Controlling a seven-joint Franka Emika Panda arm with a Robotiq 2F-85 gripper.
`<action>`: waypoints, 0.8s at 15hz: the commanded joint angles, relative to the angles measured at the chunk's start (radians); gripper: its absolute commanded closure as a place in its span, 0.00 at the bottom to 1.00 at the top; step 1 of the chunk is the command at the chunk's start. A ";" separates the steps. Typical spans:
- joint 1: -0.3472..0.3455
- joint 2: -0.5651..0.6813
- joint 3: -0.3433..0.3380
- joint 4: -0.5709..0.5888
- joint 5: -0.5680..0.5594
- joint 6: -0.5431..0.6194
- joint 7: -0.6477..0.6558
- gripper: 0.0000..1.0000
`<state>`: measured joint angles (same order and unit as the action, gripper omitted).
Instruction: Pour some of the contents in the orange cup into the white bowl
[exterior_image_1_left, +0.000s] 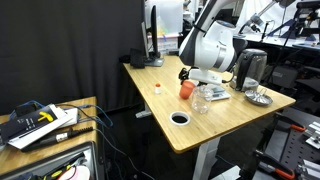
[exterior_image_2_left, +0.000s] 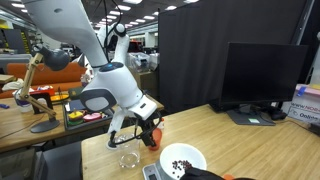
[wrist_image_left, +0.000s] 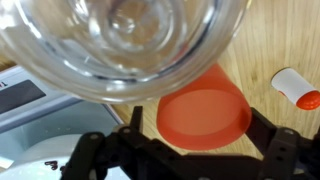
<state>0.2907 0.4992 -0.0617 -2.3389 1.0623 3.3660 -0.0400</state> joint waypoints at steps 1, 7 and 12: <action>0.025 0.006 -0.020 -0.005 0.007 0.021 -0.001 0.00; -0.014 -0.004 0.026 0.010 -0.003 0.019 0.013 0.00; -0.059 -0.120 0.035 0.003 -0.061 -0.165 0.090 0.00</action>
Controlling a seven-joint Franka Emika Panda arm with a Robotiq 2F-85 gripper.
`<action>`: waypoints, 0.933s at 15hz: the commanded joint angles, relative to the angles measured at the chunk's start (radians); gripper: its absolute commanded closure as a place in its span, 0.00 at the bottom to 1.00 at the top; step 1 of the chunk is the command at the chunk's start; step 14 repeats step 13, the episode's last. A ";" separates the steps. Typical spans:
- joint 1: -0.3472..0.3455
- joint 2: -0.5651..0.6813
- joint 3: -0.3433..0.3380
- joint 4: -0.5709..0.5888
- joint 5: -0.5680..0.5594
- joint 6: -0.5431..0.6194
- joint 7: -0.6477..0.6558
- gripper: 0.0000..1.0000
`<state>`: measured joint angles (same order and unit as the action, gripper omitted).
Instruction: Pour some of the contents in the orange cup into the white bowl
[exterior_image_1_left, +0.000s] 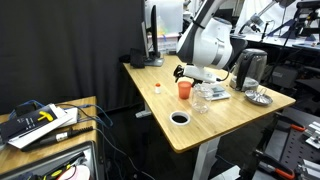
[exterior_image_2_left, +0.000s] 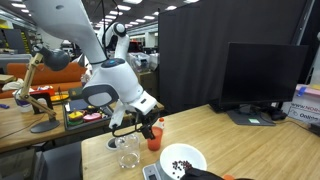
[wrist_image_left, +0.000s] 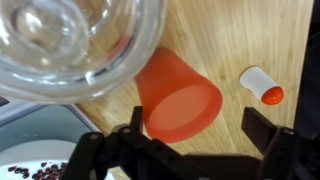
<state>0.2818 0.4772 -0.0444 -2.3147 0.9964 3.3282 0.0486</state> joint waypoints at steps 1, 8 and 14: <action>-0.086 -0.138 0.031 -0.044 -0.064 -0.176 0.079 0.00; -0.064 -0.126 0.017 -0.036 -0.039 -0.163 0.057 0.00; -0.065 -0.126 0.017 -0.036 -0.039 -0.163 0.057 0.00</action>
